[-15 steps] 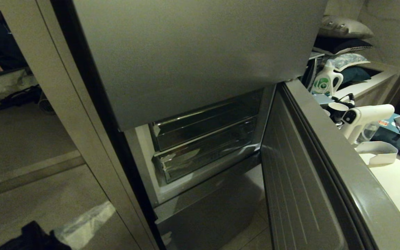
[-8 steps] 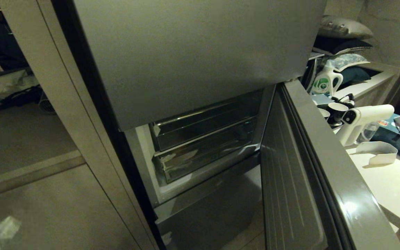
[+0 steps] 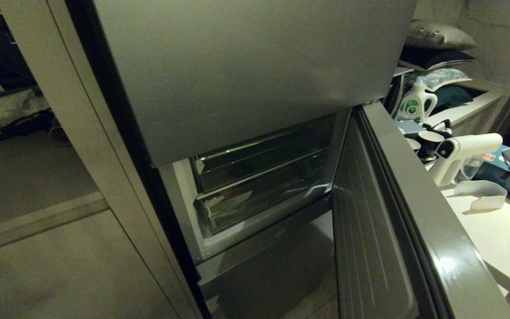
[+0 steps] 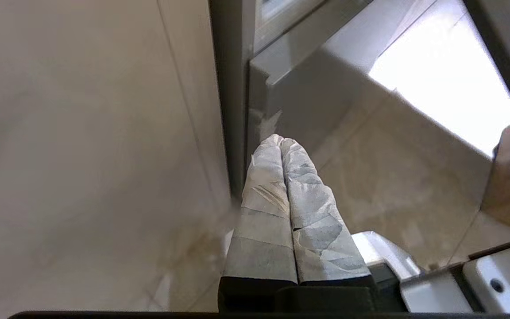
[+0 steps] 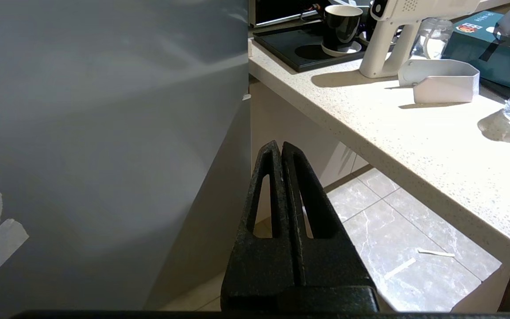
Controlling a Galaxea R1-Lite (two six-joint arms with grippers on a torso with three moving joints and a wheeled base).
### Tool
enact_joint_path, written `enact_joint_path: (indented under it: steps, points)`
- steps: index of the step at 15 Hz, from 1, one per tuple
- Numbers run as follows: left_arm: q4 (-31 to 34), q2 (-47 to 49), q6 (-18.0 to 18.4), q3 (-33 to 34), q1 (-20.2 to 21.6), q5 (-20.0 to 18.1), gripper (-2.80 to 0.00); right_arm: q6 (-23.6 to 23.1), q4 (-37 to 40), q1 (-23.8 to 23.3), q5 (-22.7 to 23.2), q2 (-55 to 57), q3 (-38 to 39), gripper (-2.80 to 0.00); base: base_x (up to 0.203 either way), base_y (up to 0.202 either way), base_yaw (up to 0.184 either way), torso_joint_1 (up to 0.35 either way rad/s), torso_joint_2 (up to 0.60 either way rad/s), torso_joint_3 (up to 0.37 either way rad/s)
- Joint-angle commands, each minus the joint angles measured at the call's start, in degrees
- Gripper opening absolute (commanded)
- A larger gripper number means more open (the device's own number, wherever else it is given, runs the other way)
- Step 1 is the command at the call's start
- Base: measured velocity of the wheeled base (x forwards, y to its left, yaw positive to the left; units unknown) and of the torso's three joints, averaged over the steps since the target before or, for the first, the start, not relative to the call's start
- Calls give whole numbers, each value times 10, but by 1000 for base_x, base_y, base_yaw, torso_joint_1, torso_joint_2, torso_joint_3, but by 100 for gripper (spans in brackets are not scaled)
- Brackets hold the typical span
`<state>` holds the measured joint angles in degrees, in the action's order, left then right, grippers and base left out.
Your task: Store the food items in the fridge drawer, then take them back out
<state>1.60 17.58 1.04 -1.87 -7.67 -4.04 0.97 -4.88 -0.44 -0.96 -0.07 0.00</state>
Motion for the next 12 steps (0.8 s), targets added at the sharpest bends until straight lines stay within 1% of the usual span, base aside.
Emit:
enact_joint_path:
  steps: [1, 2, 3, 5, 6, 7, 8, 9, 10, 11, 12]
  points:
    - [14, 4, 2, -4, -8, 47, -280, 0, 0, 0, 0, 1, 17, -280, 0, 0, 0, 0, 0, 0]
    - [34, -11, 3, -4, -5, 47, -280, -1, 0, 0, 0, 1, 17, -280, 0, 0, 0, 0, 0, 0]
    - [38, -13, 4, -4, -4, 44, -280, -1, 0, 0, 0, 1, 17, -280, 0, 0, 0, 0, 0, 0]
    - [35, -13, -15, -4, -3, 47, -280, -1, 0, 0, 0, 1, 17, -280, 0, 0, 0, 0, 0, 0]
    - [38, -13, -15, -5, 7, 48, -280, -1, 0, 0, 0, 1, 17, -280, 0, 0, 0, 0, 0, 0]
    - [40, -14, -10, -6, 27, 48, -280, -1, 0, 0, 0, 1, 17, -280, 0, 0, 0, 0, 0, 0]
    - [43, -17, 2, -6, 55, 47, -280, -1, 0, 0, 0, 1, 17, -280, 0, 0, 0, 0, 0, 0]
    - [46, -25, 24, -7, 89, 44, -280, -1, 0, 0, 0, 1, 16, -280, 0, 0, 0, 0, 0, 0]
    - [48, -32, 40, -6, 101, 39, -280, -1, 0, 0, 0, 1, 17, -280, 0, 0, 0, 0, 0, 0]
    - [47, -51, 44, -6, 96, 37, -280, -1, 0, 0, 0, 1, 16, -280, 0, 0, 0, 0, 0, 0]
    - [48, -89, 45, -6, 88, 33, -280, 0, 0, 0, 0, 1, 17, -280, 0, 0, 0, 0, 0, 0]
